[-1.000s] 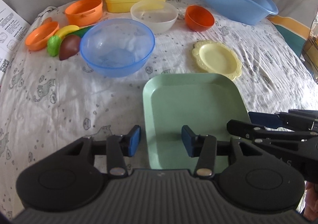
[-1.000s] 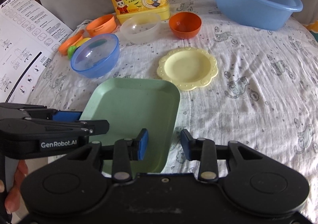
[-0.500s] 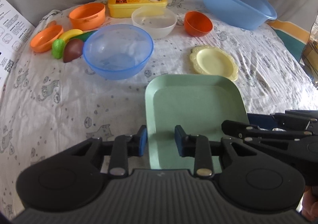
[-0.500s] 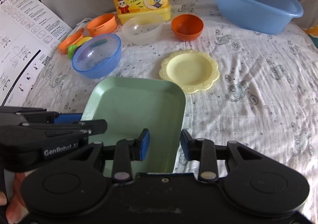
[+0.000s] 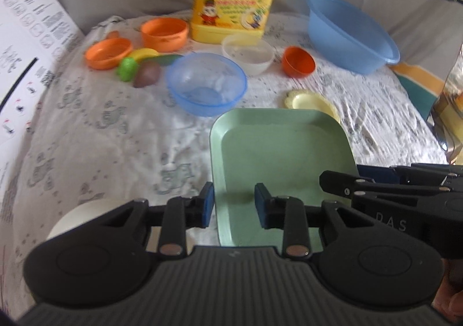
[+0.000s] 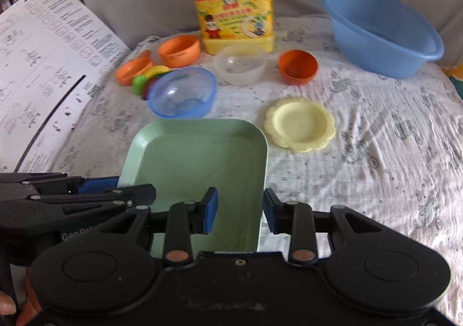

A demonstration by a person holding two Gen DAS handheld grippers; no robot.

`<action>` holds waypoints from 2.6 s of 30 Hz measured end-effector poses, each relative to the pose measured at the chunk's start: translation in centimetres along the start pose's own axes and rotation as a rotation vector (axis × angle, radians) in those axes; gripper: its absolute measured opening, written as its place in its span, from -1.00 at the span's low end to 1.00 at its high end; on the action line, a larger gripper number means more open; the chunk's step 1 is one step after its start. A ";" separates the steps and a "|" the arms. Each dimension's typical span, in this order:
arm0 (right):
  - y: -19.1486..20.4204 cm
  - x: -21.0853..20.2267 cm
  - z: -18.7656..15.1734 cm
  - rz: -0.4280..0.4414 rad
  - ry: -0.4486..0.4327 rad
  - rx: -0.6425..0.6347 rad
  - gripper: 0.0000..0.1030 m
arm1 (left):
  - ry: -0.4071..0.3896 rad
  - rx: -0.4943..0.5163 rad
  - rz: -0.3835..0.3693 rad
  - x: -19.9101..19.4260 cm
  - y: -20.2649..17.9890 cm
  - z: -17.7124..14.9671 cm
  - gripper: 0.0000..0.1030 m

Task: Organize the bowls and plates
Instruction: 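Carry the green plate over the white plate and lower it inside, then open both grippers and lift away from the green plate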

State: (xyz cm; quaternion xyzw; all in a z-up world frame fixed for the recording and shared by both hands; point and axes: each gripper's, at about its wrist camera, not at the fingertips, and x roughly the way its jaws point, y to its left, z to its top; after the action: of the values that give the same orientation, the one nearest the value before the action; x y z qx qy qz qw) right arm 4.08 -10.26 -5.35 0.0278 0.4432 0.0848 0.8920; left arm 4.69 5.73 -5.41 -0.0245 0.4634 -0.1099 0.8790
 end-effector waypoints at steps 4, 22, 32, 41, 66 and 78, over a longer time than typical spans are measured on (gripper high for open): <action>2.0 -0.7 0.2 0.021 -0.004 -0.037 -0.34 | -0.027 -0.040 0.011 -2.0 1.6 -0.4 -0.44; 10.4 -0.2 -0.3 0.145 0.088 -0.168 -0.33 | -0.062 -0.163 0.092 -7.1 9.7 -4.7 -0.43; 12.6 1.0 -1.9 0.163 0.176 -0.219 -0.33 | -0.016 -0.195 0.106 -6.7 11.6 -7.3 -0.40; 14.0 2.4 -2.7 0.176 0.236 -0.257 -0.30 | 0.023 -0.222 0.119 -5.9 13.0 -8.1 -0.39; 12.0 1.8 -1.7 0.187 0.182 -0.211 0.77 | -0.035 -0.253 0.183 -5.9 13.7 -7.7 0.91; 9.6 0.1 -1.7 0.124 0.104 -0.220 1.00 | -0.043 -0.244 0.162 -5.5 12.3 -6.8 1.00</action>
State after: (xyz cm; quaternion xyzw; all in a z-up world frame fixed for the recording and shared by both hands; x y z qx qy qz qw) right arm 1.57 -0.87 -5.31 -0.0473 0.4741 0.1894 0.8586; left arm -1.82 19.37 -6.60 -0.0960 0.4549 0.0192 0.8851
